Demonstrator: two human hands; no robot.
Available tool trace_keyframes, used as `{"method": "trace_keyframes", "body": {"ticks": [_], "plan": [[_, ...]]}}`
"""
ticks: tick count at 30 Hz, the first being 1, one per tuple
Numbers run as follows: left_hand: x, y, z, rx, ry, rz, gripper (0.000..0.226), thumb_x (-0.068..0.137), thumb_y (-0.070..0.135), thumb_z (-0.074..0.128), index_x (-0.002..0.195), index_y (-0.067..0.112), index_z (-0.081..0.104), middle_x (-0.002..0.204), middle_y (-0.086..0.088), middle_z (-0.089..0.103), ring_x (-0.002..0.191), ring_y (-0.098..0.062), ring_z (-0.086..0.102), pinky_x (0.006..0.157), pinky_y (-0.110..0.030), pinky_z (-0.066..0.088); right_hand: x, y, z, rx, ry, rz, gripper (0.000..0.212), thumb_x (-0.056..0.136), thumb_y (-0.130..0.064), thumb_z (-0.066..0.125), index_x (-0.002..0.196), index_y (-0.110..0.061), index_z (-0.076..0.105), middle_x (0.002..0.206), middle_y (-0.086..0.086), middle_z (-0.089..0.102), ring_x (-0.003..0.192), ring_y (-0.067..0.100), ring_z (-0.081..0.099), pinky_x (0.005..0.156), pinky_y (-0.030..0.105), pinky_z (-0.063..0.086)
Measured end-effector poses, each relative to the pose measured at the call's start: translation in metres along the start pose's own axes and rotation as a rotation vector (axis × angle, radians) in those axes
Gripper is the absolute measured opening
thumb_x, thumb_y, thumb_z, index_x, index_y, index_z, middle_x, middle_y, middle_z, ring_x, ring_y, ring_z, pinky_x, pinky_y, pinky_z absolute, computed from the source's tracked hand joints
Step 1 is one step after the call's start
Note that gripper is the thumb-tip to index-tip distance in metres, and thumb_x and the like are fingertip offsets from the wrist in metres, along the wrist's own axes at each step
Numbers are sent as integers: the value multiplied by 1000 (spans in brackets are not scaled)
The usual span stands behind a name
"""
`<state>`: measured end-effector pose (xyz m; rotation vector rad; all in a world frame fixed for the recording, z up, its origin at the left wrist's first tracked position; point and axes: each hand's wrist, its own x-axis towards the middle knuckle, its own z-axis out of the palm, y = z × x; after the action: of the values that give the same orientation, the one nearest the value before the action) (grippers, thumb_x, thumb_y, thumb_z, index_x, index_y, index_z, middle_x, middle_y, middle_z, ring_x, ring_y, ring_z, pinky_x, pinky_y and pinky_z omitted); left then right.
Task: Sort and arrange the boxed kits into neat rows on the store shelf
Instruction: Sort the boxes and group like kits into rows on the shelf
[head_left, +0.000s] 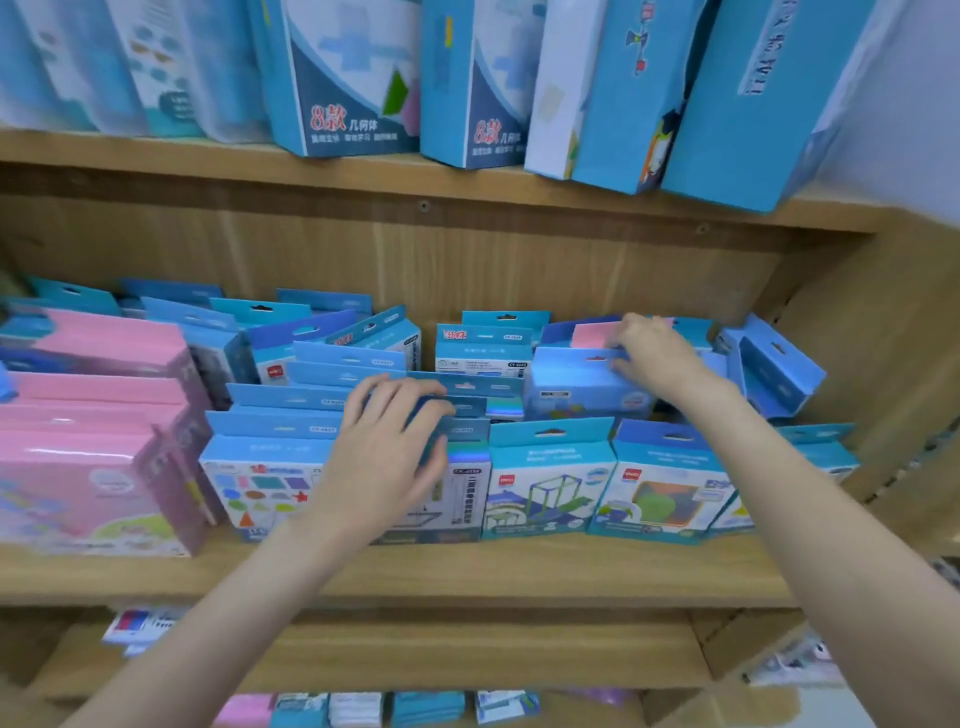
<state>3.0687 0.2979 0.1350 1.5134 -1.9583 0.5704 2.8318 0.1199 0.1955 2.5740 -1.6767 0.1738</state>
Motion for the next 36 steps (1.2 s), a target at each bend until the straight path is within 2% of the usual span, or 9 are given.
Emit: {"method": "trace_keyframes", "body": {"ticks": [6, 11, 14, 18, 22, 26, 28, 32, 36], "plan": [[-18, -29, -15, 17, 33, -85, 25, 85, 22, 44, 100, 10, 59, 107, -9, 61, 101, -23, 49, 97, -40, 30, -38, -38, -52, -114, 503, -25, 16, 92, -16, 50, 99, -7, 62, 105, 14, 55, 99, 38, 48, 58, 37, 36], [-30, -58, -44, 22, 157, -190, 25, 84, 20, 44, 102, 9, 58, 110, -11, 59, 102, -27, 50, 93, -42, 31, -64, -91, -111, 10, 855, -180, 18, 91, -17, 48, 98, -5, 60, 96, 18, 61, 96, 39, 48, 59, 39, 38], [-44, -88, -68, 43, 207, -291, 28, 84, 21, 43, 102, 7, 59, 110, -12, 58, 102, -30, 49, 90, -41, 33, -57, -136, -121, 153, 912, -314, 19, 89, -18, 49, 97, -4, 61, 95, 19, 63, 92, 40, 52, 66, 43, 42], [-77, -142, -105, 144, 231, -418, 33, 83, 24, 42, 101, 6, 62, 110, -14, 59, 101, -31, 50, 87, -41, 31, -32, -217, -119, 360, 871, -440, 20, 86, -19, 52, 96, -5, 63, 92, 20, 66, 88, 40, 57, 71, 41, 39], [-124, -216, -148, 174, 165, -512, 39, 84, 27, 37, 107, 3, 59, 114, -14, 58, 102, -34, 54, 87, -44, 36, -5, -305, -112, 494, 766, -501, 19, 86, -22, 52, 92, -6, 60, 81, 22, 65, 80, 41, 57, 64, 38, 35], [-168, -282, -180, 139, -38, -502, 48, 85, 27, 31, 115, -2, 56, 122, -15, 57, 111, -29, 52, 97, -31, 31, 4, -380, -105, 677, 677, -512, 14, 87, -17, 52, 84, -4, 58, 68, 10, 49, 65, 31, 41, 59, 33, 22], [-185, -299, -189, 59, -73, -489, 47, 86, 22, 31, 120, 0, 53, 128, -11, 52, 118, -23, 45, 102, -22, 25, 1, -404, -99, 754, 608, -508, 12, 87, -16, 53, 84, -6, 58, 66, 6, 51, 60, 28, 44, 56, 33, 27], [-217, -301, -203, -128, -1, -473, 36, 88, 16, 36, 120, 5, 49, 128, 0, 46, 116, -10, 44, 97, -8, 27, -17, -433, -96, 876, 397, -570, 8, 86, -20, 56, 82, -27, 59, 58, -20, 57, 45, 2, 49, 46, 17, 35], [-246, -299, -215, -219, 225, -498, 29, 89, 22, 35, 114, 17, 47, 113, 21, 46, 102, -13, 52, 88, -14, 39, -43, -462, -84, 771, 154, -676, 8, 89, -14, 57, 83, -17, 60, 58, -23, 58, 57, -5, 55, 53, 10, 34]]}}
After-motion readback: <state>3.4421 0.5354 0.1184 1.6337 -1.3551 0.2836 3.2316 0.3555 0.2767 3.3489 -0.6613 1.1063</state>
